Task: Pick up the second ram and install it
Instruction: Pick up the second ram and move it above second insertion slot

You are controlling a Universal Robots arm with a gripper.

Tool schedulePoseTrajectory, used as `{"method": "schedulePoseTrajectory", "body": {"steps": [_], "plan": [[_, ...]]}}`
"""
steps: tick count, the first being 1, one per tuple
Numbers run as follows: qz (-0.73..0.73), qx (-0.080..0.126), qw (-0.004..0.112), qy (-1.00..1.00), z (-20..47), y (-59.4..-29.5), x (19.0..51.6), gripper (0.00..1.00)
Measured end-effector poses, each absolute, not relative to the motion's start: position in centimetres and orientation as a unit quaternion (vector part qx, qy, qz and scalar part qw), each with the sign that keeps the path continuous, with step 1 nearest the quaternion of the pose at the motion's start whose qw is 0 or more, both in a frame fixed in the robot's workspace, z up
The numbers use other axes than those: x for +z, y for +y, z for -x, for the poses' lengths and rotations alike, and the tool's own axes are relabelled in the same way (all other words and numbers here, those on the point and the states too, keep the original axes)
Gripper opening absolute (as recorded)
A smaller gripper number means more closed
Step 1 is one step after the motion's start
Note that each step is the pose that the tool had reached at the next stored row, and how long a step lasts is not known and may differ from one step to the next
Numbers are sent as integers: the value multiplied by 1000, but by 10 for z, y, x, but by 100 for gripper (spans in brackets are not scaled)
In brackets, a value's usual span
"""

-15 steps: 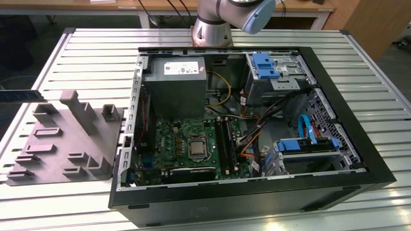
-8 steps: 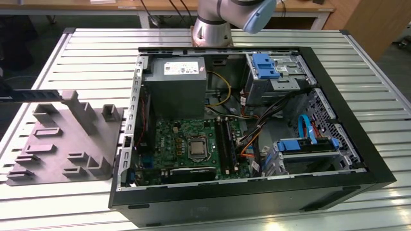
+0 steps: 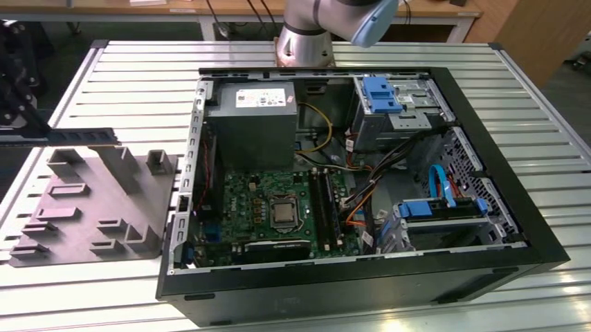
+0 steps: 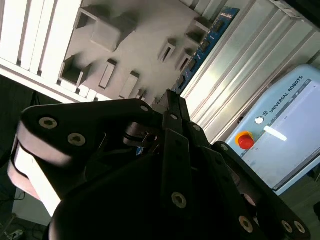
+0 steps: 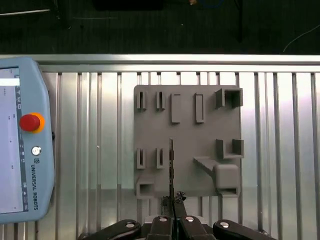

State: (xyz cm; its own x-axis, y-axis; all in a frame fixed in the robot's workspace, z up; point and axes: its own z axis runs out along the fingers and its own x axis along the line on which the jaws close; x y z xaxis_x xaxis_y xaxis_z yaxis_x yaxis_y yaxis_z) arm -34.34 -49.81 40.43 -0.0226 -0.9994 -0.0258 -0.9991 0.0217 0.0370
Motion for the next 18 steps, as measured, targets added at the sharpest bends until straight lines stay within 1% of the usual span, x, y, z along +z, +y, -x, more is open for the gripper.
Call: {"method": "schedulePoseTrajectory", "body": {"steps": [18], "plan": [[-699,-22,4,-715,270,-498,404,12]]}}
